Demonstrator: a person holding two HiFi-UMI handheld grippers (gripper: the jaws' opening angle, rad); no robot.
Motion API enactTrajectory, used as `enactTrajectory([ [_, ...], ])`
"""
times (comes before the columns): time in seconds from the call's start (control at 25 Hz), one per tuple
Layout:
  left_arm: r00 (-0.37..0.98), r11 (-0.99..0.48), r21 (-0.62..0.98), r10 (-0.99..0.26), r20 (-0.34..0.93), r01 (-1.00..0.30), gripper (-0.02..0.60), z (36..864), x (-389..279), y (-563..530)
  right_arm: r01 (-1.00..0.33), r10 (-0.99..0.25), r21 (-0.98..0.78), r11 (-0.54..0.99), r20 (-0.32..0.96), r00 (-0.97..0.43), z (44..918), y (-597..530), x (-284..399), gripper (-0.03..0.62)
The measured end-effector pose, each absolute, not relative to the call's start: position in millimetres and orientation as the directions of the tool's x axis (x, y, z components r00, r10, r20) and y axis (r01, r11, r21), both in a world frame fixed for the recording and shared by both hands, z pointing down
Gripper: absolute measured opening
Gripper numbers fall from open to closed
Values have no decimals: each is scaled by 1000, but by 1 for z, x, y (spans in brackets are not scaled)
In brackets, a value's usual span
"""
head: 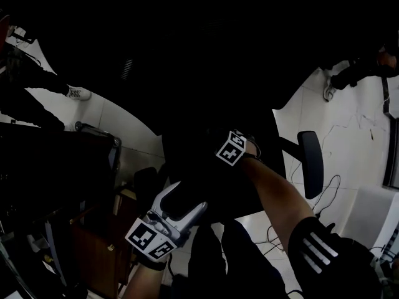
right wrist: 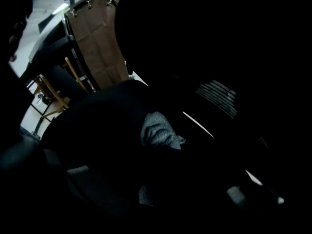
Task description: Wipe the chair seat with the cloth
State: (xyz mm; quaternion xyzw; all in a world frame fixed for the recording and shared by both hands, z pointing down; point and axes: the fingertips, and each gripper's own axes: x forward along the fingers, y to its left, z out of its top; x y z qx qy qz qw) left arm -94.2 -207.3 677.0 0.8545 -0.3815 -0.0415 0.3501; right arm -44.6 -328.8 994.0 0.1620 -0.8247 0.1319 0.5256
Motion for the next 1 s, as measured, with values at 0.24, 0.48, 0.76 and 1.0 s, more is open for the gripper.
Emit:
enactTrajectory([
  [0.24,723,-484,624,-662,196,-613,324,673,-83,-208,-550,-226,63,833,945,-234,982,-367,88,29],
  [0.48,730,-495,617,-655,196,-611,324,668,-76,-201,-598,-277,140,789,950,-143,969,-380,130,29],
  [0.76,714,-472,626,-670,203,-621,324,668,-82,-190,-441,-122,-112,890,875,-469,950,-298,-55,31],
  [1.0,703,-466,618,-680,207,-633,324,668,-92,-180,-276,15,-197,941,837,-546,948,-227,-168,31],
])
